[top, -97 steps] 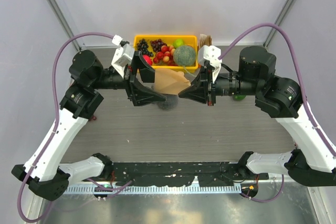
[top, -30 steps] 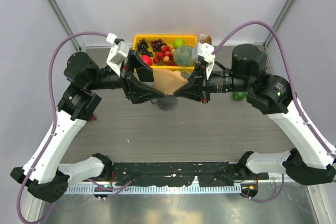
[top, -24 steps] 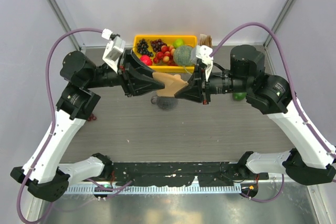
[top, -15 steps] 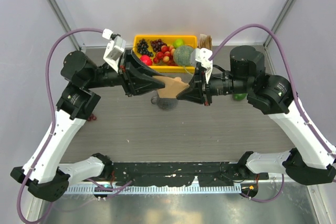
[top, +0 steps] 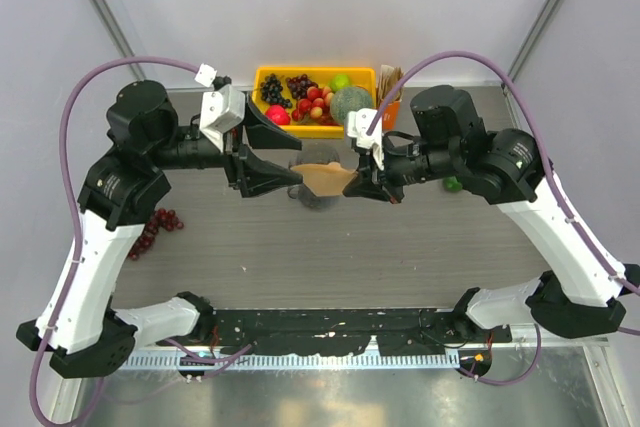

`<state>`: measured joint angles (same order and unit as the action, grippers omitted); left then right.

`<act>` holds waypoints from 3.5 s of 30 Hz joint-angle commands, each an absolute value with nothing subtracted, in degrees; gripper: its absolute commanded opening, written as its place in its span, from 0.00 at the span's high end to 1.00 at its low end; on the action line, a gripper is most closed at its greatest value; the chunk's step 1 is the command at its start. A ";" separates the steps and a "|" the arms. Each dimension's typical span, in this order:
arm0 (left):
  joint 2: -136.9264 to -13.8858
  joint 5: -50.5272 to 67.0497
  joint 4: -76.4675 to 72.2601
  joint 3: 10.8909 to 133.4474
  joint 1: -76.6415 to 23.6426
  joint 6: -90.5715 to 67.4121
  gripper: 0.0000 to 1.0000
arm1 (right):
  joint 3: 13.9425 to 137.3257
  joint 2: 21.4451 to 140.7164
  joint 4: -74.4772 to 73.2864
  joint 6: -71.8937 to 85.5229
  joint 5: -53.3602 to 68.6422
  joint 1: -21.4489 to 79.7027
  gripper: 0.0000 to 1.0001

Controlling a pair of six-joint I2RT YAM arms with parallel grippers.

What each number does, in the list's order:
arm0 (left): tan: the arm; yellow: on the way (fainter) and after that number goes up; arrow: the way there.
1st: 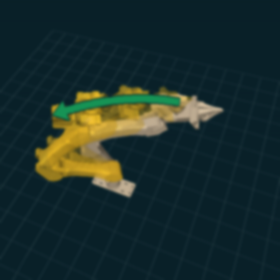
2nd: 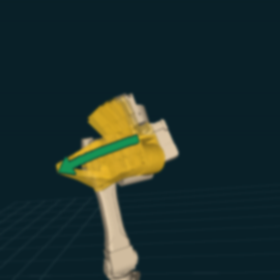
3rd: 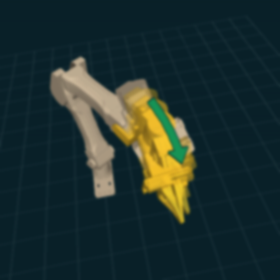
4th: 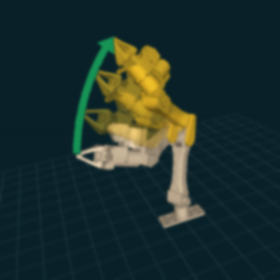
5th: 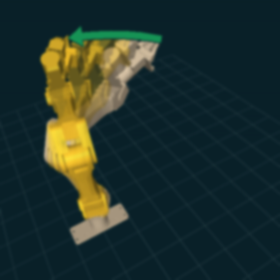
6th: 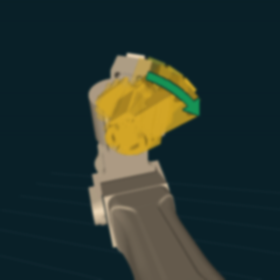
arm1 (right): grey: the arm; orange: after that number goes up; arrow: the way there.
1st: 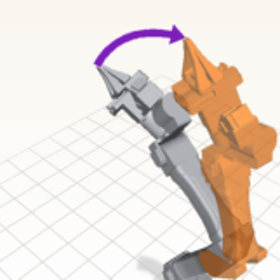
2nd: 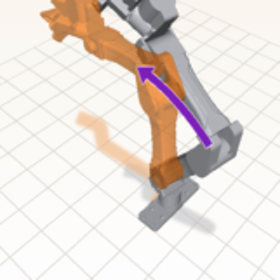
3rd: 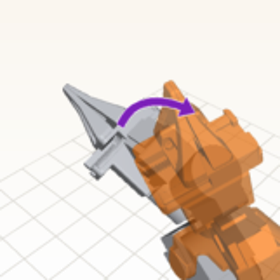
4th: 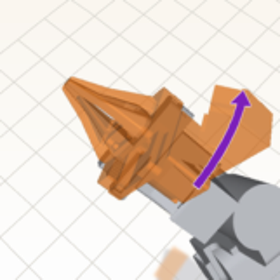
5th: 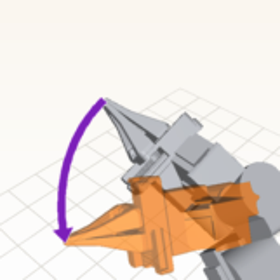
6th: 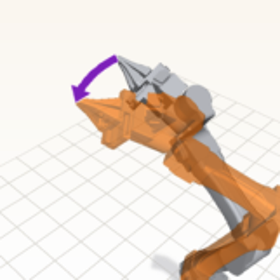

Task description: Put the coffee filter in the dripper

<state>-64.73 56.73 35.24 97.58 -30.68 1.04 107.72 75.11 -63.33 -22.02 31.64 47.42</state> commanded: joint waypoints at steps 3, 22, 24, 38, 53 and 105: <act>-67.23 49.58 45.08 103.35 -31.64 6.94 0.44 | 111.62 76.38 -69.16 -29.79 23.84 51.14 0.95; -69.61 49.66 54.14 107.84 -36.56 16.43 0.52 | 115.40 80.33 -75.14 -32.87 18.63 55.02 0.95; -69.78 49.83 54.40 107.93 -36.82 16.78 0.51 | 115.84 80.77 -75.50 -32.87 18.55 55.19 0.95; -70.40 45.26 54.93 105.73 -40.34 18.63 0.59 | 118.48 82.53 -76.73 -33.49 18.46 56.34 0.94; -70.23 42.28 56.42 103.27 -41.22 21.53 0.63 | 120.58 83.93 -78.05 -32.96 17.31 57.13 0.94; -60.47 33.14 -1.58 78.22 -26.98 -49.57 1.00 | 98.96 71.10 -27.60 -29.97 1.04 54.58 0.32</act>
<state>-61.58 33.98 1.85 78.74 -26.74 -49.32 96.84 70.94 -30.50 -28.51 0.14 54.28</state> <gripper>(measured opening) 0.036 0.731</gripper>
